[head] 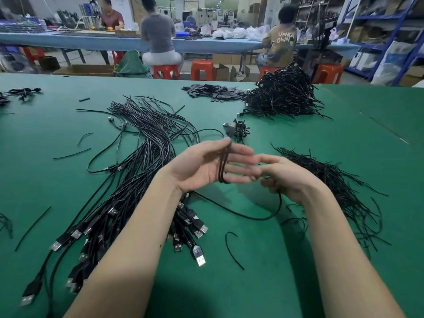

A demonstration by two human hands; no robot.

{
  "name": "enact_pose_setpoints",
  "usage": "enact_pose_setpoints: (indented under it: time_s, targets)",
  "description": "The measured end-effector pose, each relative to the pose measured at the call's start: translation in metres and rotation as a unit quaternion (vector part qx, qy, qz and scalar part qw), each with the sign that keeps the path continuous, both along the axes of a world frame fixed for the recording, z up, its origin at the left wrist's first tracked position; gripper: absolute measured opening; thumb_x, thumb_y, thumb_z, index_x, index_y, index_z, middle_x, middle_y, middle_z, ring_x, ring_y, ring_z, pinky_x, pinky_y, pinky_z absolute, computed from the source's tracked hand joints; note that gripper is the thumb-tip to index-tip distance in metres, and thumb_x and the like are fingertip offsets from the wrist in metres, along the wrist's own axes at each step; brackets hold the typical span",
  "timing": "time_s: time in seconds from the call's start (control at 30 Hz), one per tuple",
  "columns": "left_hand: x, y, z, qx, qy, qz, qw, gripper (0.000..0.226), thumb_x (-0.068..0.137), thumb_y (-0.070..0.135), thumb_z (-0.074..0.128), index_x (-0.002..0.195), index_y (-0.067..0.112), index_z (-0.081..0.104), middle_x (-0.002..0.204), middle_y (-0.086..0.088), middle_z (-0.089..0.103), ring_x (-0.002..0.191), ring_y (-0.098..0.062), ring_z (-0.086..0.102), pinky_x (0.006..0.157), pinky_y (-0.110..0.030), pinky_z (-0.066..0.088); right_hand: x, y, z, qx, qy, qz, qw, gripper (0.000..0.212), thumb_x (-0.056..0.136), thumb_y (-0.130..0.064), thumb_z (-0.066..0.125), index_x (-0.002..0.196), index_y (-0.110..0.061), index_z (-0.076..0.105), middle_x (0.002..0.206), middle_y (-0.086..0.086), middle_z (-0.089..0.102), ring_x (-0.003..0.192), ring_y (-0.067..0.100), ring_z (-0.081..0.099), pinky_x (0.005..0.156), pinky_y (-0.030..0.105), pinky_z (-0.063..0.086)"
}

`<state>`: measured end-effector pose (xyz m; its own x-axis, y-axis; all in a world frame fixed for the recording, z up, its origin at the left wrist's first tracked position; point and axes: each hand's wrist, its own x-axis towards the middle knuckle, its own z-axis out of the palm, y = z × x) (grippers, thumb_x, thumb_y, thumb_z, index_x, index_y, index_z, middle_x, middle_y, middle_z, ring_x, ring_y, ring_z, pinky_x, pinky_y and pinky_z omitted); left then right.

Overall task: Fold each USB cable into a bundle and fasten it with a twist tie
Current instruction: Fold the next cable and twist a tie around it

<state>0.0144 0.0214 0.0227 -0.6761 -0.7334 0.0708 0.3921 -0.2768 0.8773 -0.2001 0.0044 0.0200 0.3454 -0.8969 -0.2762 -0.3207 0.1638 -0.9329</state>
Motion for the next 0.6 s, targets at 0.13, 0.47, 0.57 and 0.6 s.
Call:
enact_pose_setpoints:
  time_s: [0.13,0.47,0.57,0.6]
  targets:
    - [-0.014,-0.003,-0.004,-0.045,-0.219,0.008,0.975,0.047,0.108,0.030,0.033,0.118,-0.002,0.066,0.118,-0.022,0.070,0.117,-0.035,0.064,0.099,-0.043,0.053,0.005,-0.001,0.019,-0.052,-0.092,-0.114,0.988,0.011,0.100,-0.010,0.057,0.096,-0.019,0.062,0.071,-0.002,0.067,0.045,0.004,0.042,0.043,0.015,0.029]
    - [-0.019,-0.011,0.003,0.047,0.127,0.248,0.959,0.051,0.110,0.028,0.022,0.127,-0.006,0.056,0.125,-0.021,0.066,0.108,-0.031,0.069,0.090,-0.036,0.058,0.012,0.020,0.011,0.125,-0.184,0.252,0.942,0.013,0.100,-0.001,0.052,0.101,-0.014,0.054,0.090,0.012,0.062,0.077,0.019,0.065,0.078,0.047,0.061]
    - [-0.008,-0.007,0.008,0.049,0.168,0.196,0.965,0.052,0.109,0.026,0.027,0.116,-0.005,0.069,0.119,-0.019,0.070,0.102,-0.025,0.072,0.077,-0.027,0.060,0.005,0.018,-0.006,0.176,-0.133,0.271,0.937,0.018,0.102,0.002,0.048,0.104,-0.016,0.051,0.086,0.010,0.059,0.069,0.015,0.063,0.061,0.032,0.062]
    - [-0.005,-0.006,0.009,0.042,0.154,0.176,0.971,0.050,0.107,0.026,0.030,0.113,-0.002,0.072,0.118,-0.017,0.071,0.098,-0.022,0.073,0.072,-0.023,0.060,0.005,0.016,-0.010,0.165,-0.100,0.244,0.950,0.019,0.102,0.002,0.048,0.103,-0.017,0.050,0.081,0.007,0.058,0.060,0.011,0.058,0.049,0.021,0.055]
